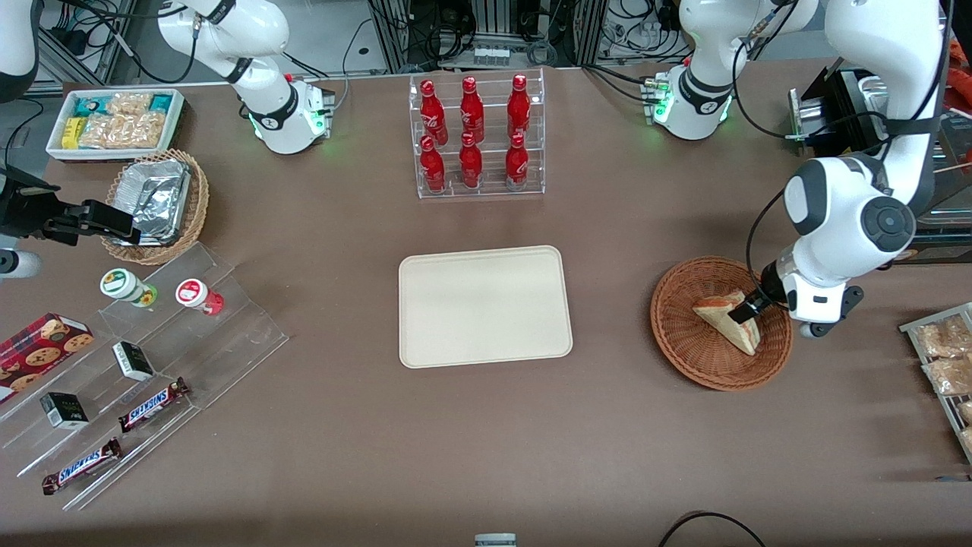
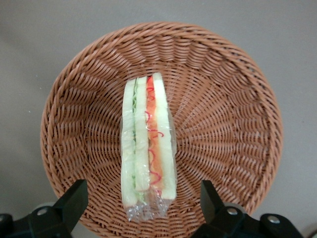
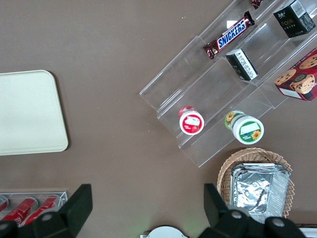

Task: Place sandwich from basket to tray
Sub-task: 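Lower the open left gripper around the sandwich and close it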

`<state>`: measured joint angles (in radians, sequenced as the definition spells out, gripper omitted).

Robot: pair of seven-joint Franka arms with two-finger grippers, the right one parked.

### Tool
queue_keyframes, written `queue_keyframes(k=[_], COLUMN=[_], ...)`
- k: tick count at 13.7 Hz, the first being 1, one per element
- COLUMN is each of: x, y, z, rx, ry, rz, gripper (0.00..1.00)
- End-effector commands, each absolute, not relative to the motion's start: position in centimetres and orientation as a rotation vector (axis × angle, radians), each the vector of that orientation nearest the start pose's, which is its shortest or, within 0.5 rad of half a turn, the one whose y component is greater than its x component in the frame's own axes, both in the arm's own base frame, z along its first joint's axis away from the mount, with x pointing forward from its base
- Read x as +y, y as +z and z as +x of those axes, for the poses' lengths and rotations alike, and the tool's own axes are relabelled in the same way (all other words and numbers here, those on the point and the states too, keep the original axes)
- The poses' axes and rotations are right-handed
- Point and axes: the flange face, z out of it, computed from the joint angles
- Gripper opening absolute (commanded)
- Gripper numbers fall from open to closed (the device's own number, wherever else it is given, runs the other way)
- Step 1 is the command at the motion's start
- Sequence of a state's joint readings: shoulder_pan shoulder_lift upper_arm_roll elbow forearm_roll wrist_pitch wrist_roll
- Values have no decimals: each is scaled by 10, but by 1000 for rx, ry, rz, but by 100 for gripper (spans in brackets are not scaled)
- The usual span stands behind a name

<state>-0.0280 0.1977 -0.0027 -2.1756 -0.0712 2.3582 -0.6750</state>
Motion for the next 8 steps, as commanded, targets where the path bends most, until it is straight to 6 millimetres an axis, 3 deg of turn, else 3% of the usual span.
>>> queue_keyframes(k=[1, 8], x=[-19, -19], y=[289, 244], z=[553, 558], rx=[-1171, -1223], ry=[31, 16], rz=[-2972, -2951], gripper=[100, 100])
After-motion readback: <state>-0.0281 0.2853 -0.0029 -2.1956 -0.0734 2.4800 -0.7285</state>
